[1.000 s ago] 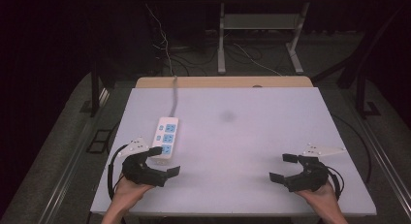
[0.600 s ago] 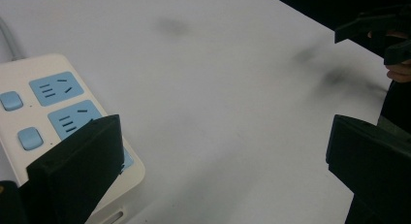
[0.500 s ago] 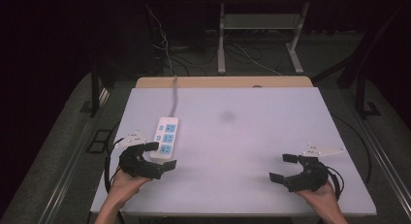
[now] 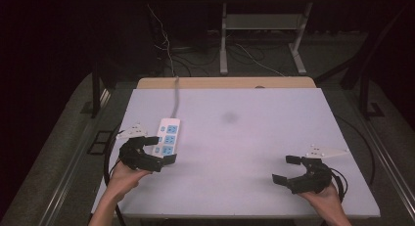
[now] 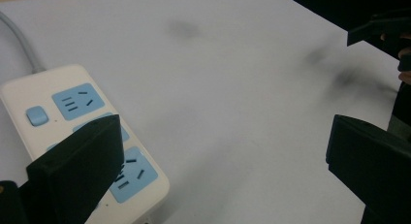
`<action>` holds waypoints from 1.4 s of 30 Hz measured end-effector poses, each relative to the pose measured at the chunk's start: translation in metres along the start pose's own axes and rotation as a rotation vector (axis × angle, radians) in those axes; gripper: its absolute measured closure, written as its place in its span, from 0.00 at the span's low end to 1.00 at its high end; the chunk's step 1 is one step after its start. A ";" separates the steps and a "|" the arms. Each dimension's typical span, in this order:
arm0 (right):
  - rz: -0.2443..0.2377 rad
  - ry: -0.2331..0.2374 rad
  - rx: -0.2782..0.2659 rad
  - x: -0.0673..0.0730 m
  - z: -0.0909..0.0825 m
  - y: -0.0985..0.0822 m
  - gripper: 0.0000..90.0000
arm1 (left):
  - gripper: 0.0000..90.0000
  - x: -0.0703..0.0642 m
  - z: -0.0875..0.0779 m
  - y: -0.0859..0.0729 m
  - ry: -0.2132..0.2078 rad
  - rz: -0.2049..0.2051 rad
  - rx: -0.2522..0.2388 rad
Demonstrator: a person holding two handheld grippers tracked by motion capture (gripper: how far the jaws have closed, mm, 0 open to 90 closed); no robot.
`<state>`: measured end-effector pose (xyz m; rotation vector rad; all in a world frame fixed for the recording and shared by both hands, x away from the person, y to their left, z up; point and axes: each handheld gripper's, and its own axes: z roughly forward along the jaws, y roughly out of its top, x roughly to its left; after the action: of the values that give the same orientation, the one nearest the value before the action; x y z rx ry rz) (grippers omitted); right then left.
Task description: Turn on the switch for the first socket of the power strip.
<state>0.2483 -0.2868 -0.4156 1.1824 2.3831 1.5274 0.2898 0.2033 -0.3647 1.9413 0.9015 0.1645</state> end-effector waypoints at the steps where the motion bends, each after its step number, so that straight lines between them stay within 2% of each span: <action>1: -0.001 0.000 0.001 0.000 0.000 0.000 0.01 | 0.00 0.002 0.000 0.002 0.000 0.003 0.006; 16: -0.002 -0.001 0.006 0.000 0.001 0.000 0.01 | 0.00 0.014 -0.002 0.021 0.023 0.020 0.035; 30: 0.001 0.000 0.006 0.000 0.001 -0.001 0.01 | 0.00 0.026 -0.006 0.041 0.062 0.032 0.055; 42: -0.003 -0.002 0.007 -0.001 0.001 -0.001 0.01 | 0.00 0.042 -0.004 0.057 0.099 0.039 0.085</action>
<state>0.2485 -0.2872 -0.4171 1.1809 2.3895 1.5174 0.3477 0.2177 -0.3270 2.0455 0.9496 0.2503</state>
